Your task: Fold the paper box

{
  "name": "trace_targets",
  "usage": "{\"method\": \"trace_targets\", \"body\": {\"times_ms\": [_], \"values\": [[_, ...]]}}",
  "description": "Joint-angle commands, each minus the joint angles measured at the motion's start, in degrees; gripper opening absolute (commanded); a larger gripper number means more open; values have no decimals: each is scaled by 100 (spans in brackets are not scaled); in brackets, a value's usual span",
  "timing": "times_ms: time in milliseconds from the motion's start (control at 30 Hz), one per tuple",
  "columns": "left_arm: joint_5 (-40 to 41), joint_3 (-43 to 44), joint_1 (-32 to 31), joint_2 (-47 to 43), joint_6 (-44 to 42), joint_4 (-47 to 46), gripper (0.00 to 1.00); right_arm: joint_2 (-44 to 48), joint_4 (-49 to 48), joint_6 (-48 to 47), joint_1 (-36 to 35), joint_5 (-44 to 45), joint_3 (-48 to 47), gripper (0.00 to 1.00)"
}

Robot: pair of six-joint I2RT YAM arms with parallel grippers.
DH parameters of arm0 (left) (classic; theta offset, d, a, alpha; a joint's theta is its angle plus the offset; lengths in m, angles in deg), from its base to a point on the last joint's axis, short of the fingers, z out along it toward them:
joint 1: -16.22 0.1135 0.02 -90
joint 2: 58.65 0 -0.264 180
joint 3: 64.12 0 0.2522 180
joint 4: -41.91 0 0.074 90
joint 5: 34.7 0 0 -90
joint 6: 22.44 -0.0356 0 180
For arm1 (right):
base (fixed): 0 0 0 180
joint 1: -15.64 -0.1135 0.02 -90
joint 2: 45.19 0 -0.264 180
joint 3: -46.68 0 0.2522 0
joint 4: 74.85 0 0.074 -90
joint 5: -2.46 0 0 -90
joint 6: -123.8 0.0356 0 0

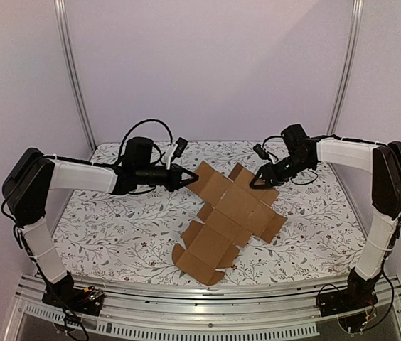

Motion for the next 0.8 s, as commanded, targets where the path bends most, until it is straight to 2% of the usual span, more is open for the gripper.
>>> {"method": "trace_targets", "body": {"times_ms": [0,200,367,467,767], "values": [[1,-4,43,-51,8,-73,0,14,85,-156,41,-194,-93,43],[79,-4,79,-22,-7,-1,0,113,89,-165,35,-228,-43,22],[118,4,98,4,-16,61,0,235,95,-182,-17,-225,-13,13],[134,4,106,22,-7,89,0,301,103,-198,-89,-144,-8,0],[544,-21,124,-171,117,406,1,769,126,-306,-447,433,230,0]]}}
